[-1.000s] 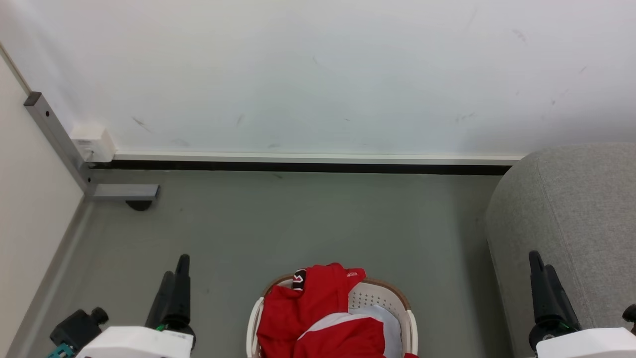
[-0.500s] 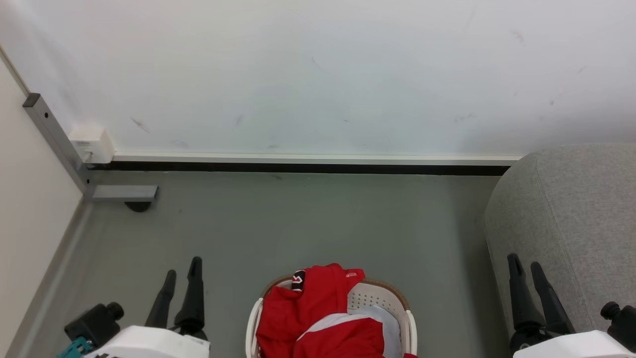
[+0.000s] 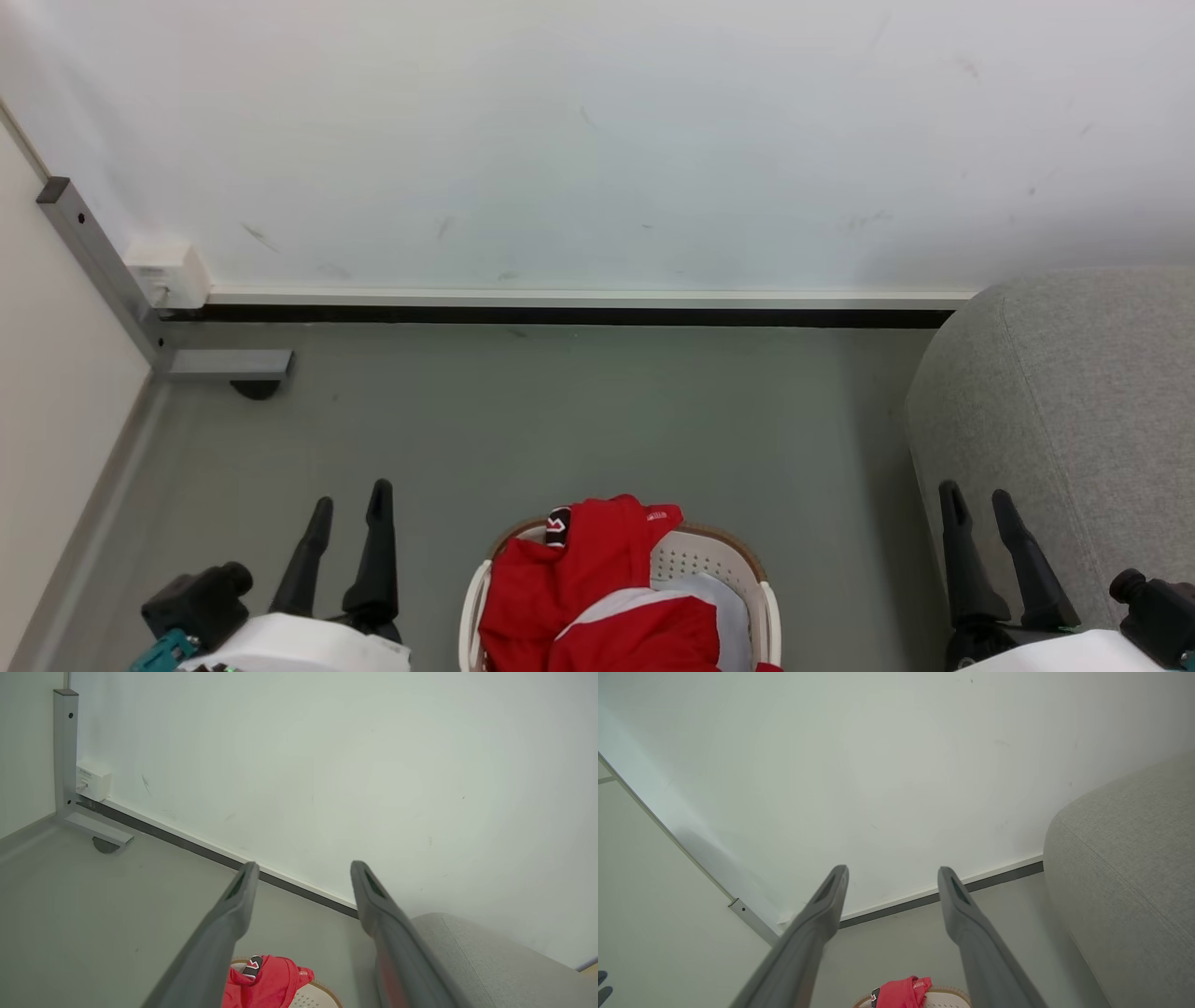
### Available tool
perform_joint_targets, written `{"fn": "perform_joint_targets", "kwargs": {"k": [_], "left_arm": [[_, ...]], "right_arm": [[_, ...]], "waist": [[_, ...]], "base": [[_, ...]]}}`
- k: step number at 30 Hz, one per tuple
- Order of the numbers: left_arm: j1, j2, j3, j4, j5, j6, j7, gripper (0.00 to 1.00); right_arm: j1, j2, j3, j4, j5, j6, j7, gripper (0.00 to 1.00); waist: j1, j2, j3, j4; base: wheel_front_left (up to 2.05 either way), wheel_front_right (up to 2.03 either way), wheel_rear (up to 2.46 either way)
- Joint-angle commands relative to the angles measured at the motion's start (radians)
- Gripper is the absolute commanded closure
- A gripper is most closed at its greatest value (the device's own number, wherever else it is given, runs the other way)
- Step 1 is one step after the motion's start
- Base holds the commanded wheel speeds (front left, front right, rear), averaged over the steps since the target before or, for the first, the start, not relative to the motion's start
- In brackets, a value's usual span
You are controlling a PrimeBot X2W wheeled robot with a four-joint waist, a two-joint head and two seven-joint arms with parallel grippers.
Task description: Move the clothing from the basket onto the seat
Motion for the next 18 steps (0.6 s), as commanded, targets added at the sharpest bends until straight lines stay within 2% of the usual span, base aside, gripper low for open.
{"fn": "perform_joint_targets", "kwargs": {"k": [1, 18], "left_arm": [[-0.001, 0.01, -0.004, -0.016, 0.041, 0.002, -0.011, 0.0], [0.008, 0.011, -0.021, -0.019, 0.194, 0.009, -0.051, 0.0]], "right_arm": [[-0.005, -0.001, -0.001, -0.02, -0.034, -0.001, -0.011, 0.0], [0.01, 0.007, 0.001, -0.033, -0.187, -0.001, -0.05, 0.0]], "waist": [[0.0, 0.0, -0.001, 0.0], [0.0, 0.0, -0.005, -0.003]], "base": [[0.0, 0.0, 0.0], [0.0, 0.0, 0.0]]}}
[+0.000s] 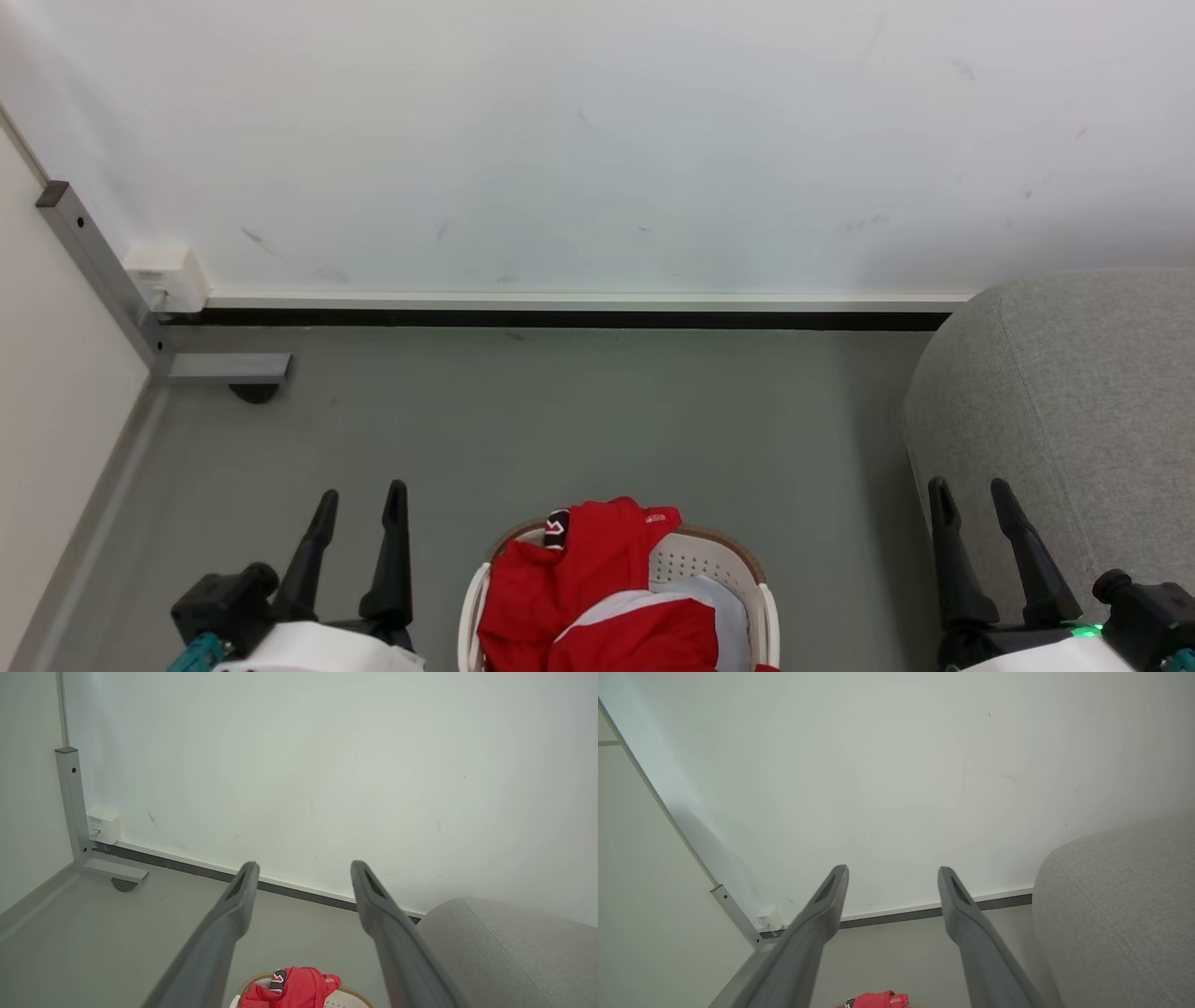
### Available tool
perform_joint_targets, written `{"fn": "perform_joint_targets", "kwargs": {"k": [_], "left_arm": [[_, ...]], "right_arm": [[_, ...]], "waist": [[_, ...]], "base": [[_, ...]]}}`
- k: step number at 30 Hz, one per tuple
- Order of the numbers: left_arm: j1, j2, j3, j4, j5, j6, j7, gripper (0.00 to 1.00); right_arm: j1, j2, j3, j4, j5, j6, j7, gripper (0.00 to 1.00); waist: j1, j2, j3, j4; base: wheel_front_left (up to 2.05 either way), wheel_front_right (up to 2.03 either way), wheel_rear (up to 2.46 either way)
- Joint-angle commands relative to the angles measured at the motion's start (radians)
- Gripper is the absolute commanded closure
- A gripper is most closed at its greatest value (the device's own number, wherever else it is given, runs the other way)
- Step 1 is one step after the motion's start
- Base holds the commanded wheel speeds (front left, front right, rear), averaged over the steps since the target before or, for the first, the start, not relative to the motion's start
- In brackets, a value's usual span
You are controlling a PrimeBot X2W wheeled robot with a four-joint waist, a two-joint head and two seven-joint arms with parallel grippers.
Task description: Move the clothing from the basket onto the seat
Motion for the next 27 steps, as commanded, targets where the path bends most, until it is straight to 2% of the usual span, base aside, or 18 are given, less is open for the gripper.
{"fn": "perform_joint_targets", "kwargs": {"k": [1, 27], "left_arm": [[0.002, 0.009, 0.001, -0.007, 0.027, 0.001, -0.009, 0.0], [0.015, -0.002, -0.002, -0.026, 0.252, 0.005, -0.065, 0.0]], "right_arm": [[0.007, -0.001, 0.001, -0.011, -0.024, -0.001, -0.009, 0.0], [0.019, 0.0, 0.014, -0.034, -0.206, -0.002, -0.063, 0.0]], "waist": [[0.0, 0.0, 0.0, 0.0], [0.0, 0.0, -0.003, -0.006]], "base": [[0.0, 0.0, 0.0], [0.0, 0.0, 0.0]]}}
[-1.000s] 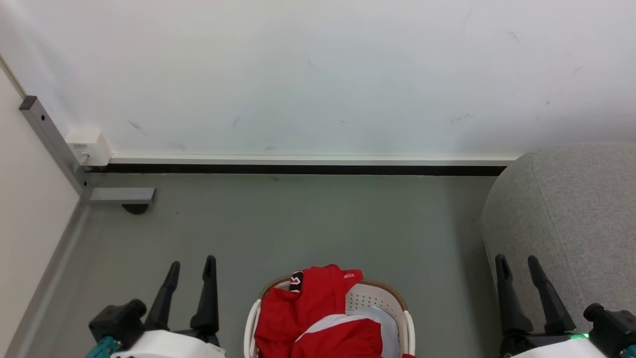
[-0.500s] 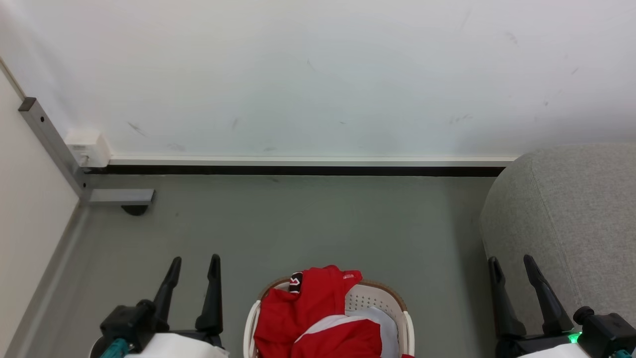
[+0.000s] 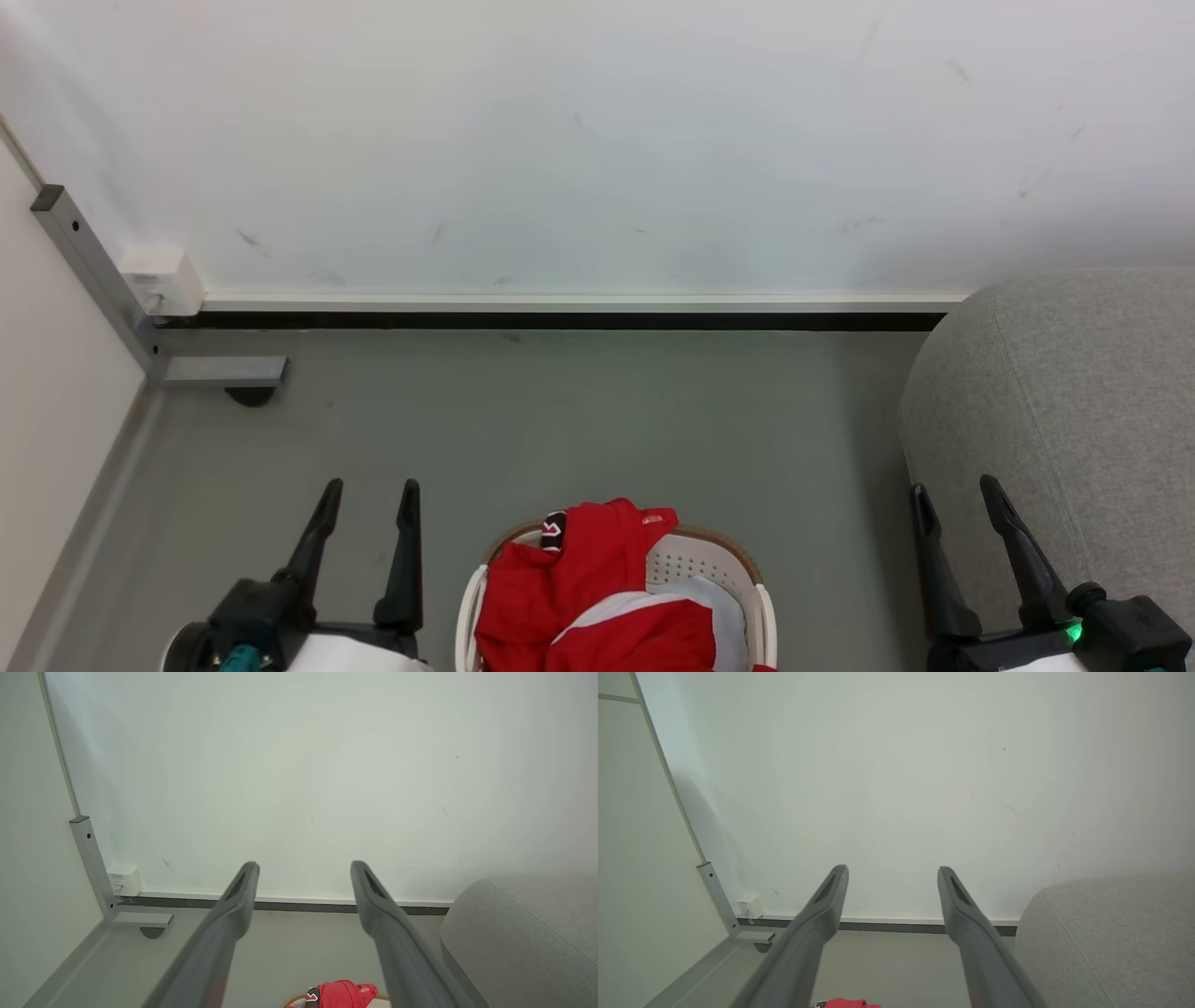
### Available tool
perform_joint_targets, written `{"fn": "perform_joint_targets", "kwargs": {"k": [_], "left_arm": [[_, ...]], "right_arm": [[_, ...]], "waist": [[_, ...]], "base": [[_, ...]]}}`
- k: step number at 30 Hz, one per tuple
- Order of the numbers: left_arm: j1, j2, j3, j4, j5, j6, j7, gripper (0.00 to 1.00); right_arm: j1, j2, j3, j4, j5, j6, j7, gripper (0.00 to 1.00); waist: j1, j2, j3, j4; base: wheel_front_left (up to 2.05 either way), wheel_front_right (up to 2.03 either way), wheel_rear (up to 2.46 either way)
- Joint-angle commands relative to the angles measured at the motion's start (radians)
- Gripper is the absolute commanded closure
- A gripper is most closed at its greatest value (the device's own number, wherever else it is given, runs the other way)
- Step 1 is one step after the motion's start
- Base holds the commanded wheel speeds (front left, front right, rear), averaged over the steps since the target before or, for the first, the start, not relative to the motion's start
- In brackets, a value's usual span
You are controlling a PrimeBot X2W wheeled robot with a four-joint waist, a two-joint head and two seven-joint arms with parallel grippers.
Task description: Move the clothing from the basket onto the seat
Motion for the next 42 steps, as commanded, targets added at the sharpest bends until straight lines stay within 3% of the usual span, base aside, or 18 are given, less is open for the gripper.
{"fn": "perform_joint_targets", "kwargs": {"k": [1, 15, 31, 42], "left_arm": [[0.007, 0.0, 0.001, -0.007, 0.031, 0.001, -0.014, 0.0], [0.013, -0.005, -0.001, -0.016, 0.137, 0.001, -0.035, 0.0], [0.016, -0.013, 0.015, -0.012, 0.127, -0.008, -0.034, 0.0], [-0.019, -0.017, 0.039, -0.006, 0.078, -0.016, -0.034, 0.0]], "right_arm": [[0.003, -0.002, 0.002, -0.007, -0.019, -0.002, -0.009, 0.0], [0.012, -0.002, 0.017, 0.005, -0.1, -0.002, -0.034, 0.0], [0.005, -0.002, 0.018, 0.01, -0.084, -0.002, -0.031, 0.0], [-0.029, -0.002, 0.01, -0.007, -0.072, -0.002, -0.031, 0.0]], "waist": [[0.0, -0.0001, 0.0, -0.001], [0.0, -0.0001, 0.002, -0.004], [0.0, -0.0001, 0.009, -0.013], [0.0, -0.0001, 0.092, -0.075]], "base": [[0.0, 0.0, 0.0], [0.0, 0.0, 0.0], [0.0, 0.0, 0.0], [0.0, 0.0, 0.0]]}}
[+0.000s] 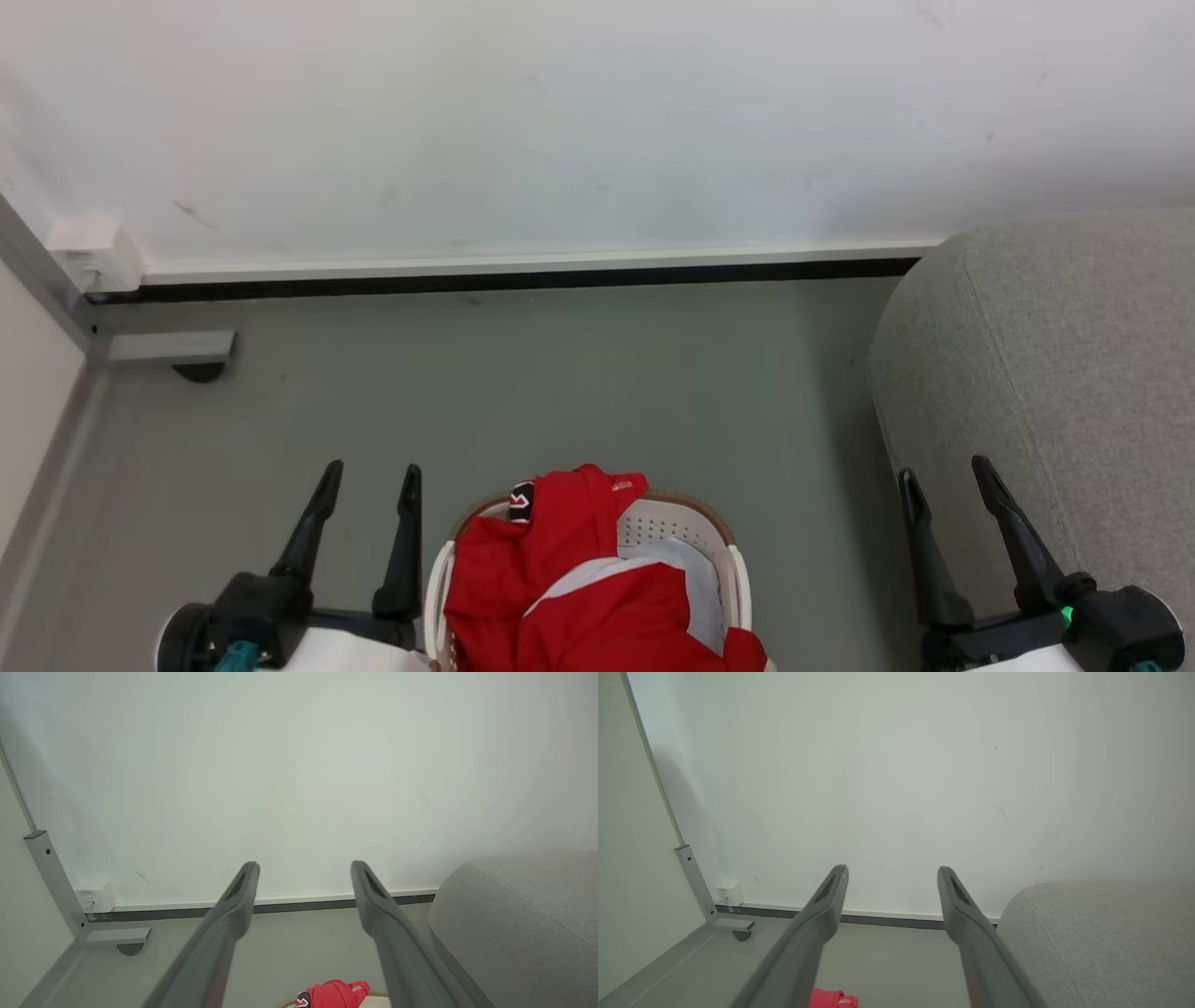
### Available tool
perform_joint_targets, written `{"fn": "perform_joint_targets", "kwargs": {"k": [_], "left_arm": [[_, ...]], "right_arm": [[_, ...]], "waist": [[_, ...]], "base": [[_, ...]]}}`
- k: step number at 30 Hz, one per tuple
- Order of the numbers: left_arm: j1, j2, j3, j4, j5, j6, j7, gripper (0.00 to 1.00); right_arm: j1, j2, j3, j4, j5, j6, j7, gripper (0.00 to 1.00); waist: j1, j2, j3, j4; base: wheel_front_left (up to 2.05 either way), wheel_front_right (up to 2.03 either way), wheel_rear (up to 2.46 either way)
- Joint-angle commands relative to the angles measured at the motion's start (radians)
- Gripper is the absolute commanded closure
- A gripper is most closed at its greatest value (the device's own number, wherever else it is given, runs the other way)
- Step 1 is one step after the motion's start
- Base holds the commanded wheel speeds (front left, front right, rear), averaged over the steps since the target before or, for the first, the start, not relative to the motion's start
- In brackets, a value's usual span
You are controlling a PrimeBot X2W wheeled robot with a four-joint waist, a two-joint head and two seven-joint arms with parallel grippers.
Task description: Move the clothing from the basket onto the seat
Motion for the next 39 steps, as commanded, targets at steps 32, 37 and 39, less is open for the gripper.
{"fn": "perform_joint_targets", "kwargs": {"k": [32, 37, 39], "left_arm": [[-0.488, 0.14, -0.079, 0.727, -0.072, -0.1, 0.308, 0.0], [-0.55, 0.186, -0.08, 0.846, -0.068, -0.093, 0.352, 0.0], [-0.574, 0.199, -0.073, 0.884, -0.075, -0.085, 0.368, 0.0]], "right_arm": [[-0.215, -0.001, -0.012, -0.104, 0.238, -0.002, 0.0, 0.0], [-0.237, -0.001, -0.004, -0.112, 0.262, -0.002, 0.0, 0.0], [-0.241, -0.001, 0.001, -0.114, 0.27, -0.002, 0.0, 0.0]], "waist": [[0.0, -0.0001, 0.545, -0.363], [0.0, -0.0001, 0.594, -0.396], [0.0, -0.0001, 0.61, -0.407]], "base": [[0.0, 0.0, 0.0], [0.0, 0.0, 0.0], [0.0, 0.0, 0.0]]}}
